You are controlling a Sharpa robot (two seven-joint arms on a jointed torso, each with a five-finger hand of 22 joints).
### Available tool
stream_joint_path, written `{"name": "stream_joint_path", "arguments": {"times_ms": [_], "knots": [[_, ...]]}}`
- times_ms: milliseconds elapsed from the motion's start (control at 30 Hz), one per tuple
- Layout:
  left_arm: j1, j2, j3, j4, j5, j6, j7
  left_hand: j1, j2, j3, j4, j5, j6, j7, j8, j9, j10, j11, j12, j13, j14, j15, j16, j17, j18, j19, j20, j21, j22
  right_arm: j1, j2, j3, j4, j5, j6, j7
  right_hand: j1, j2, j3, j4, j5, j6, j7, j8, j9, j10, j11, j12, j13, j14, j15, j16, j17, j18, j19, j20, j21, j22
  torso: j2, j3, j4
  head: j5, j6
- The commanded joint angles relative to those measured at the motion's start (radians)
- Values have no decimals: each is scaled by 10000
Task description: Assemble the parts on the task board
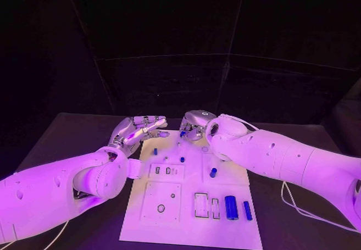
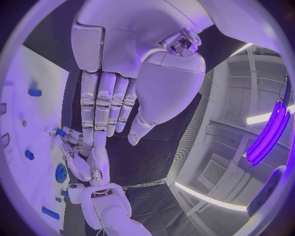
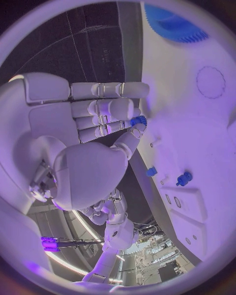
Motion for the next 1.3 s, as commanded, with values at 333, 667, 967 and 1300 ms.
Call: {"name": "stream_joint_path", "arguments": {"times_ms": [333,667,967,1300], "knots": [[21,8,9,-11,-68,133,32,-84,13,40,36,42,-27,59,-40,-10,-61,-19,-51,-1,52,1,-33,10,60,93,3,-51,-16,21,142,6,-160,-93,545,-248,-182,-458,134,233,-135,-403,225,-43,-17,-588,198,-281,-29,-35,147,105,-41,115,-179,90,127,50,5,-1,-7,45,-17],[27,-38,9,-9,-68,149,21,-96,22,44,38,43,-20,57,-46,-8,-58,-20,-59,2,56,2,-46,19,61,96,6,-57,-23,25,-377,6,353,-28,-335,-343,-54,-1013,-1400,868,-218,-2331,432,-5,13,-2388,474,24,56,-370,390,-41,-529,139,-395,361,1,-73,0,17,-43,73,-20],[29,-183,8,-68,-65,291,86,-89,64,72,34,44,-6,36,-51,-5,-45,-29,-65,6,46,2,-75,29,62,96,8,-70,-34,183,-2193,2,2084,989,-963,-26,279,-761,-1847,1264,114,-1530,341,262,112,-845,230,1350,325,1,215,978,564,158,-155,243,231,-31,-12,53,-138,57,39],[28,-196,6,-110,-63,349,83,-87,79,85,30,43,11,20,-51,-2,-27,-39,-65,9,39,0,-93,34,63,96,9,-78,-40,234,-3827,-6,3412,2218,-204,-647,247,-1196,-2686,1767,922,-1359,-151,287,44,1122,-379,4431,2375,561,-279,3506,3953,-219,1063,-239,1704,2152,-10,94,-182,-74,45]]}}
